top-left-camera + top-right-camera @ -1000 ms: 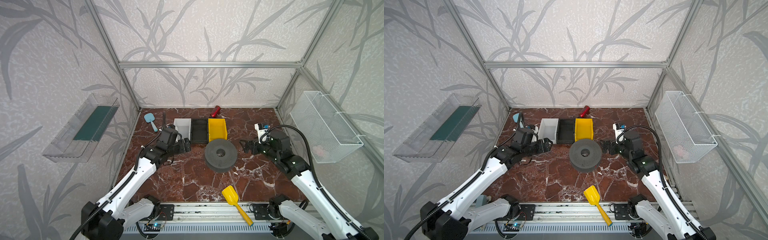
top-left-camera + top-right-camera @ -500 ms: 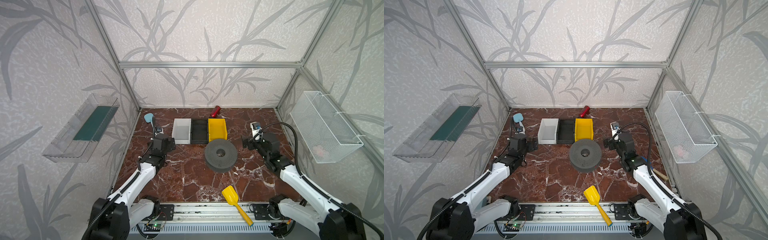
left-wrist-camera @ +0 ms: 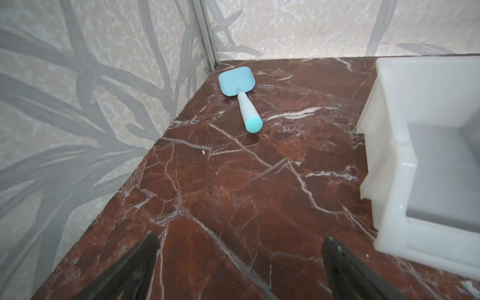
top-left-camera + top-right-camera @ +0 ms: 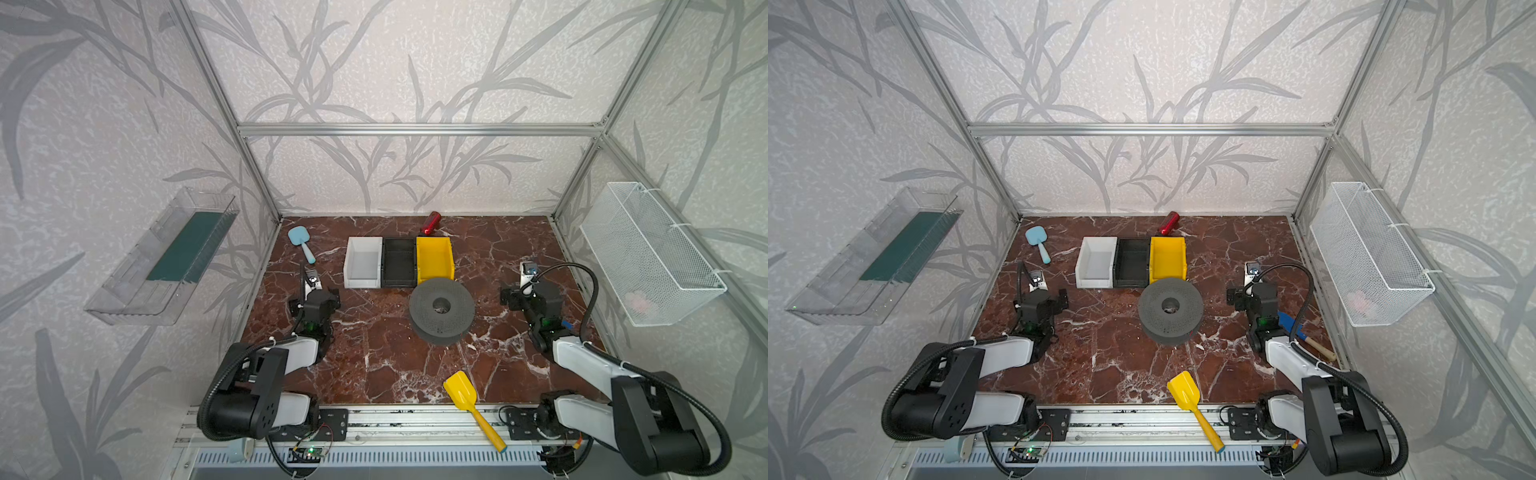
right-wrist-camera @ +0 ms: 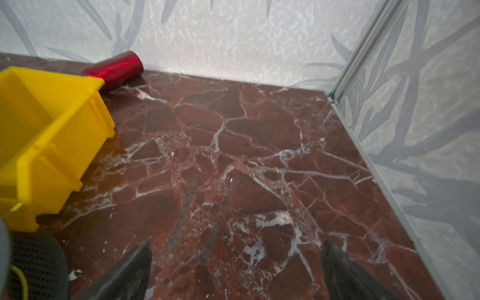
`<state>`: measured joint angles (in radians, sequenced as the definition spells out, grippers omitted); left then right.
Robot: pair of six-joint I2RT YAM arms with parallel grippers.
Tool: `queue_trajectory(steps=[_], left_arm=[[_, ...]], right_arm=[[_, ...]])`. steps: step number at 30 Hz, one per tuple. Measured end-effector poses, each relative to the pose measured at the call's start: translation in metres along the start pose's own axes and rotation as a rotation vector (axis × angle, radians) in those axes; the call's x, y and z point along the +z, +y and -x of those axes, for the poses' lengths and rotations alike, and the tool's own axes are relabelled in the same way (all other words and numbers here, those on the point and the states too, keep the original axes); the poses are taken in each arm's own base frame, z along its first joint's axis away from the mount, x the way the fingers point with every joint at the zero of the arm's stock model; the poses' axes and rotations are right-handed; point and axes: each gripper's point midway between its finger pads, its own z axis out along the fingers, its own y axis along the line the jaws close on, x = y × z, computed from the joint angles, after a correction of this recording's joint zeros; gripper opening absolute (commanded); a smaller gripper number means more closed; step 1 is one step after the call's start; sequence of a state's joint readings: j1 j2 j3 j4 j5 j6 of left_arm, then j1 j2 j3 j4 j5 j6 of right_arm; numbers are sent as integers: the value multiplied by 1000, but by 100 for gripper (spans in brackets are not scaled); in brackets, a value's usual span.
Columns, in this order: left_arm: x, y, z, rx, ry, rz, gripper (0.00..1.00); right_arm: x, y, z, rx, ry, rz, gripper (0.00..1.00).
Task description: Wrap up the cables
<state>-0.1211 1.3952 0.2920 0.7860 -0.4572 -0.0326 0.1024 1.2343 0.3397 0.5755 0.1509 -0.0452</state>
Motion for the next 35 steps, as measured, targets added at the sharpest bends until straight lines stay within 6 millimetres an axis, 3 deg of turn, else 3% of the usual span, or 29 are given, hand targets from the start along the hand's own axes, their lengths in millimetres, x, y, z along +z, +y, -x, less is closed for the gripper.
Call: queue_trajectory(steps=[7, 10, 19, 35], left_arm=[[21, -3, 3, -19, -19, -1, 99], [30, 4, 6, -54, -27, 12, 99], [34, 6, 5, -80, -25, 4, 99], [33, -3, 9, -82, -42, -57, 99]], right_arm=[[27, 9, -25, 12, -11, 40, 99], [35, 12, -51, 5, 66, 48, 99], [43, 13, -14, 14, -25, 52, 99], [43, 15, -22, 3, 10, 62, 99]])
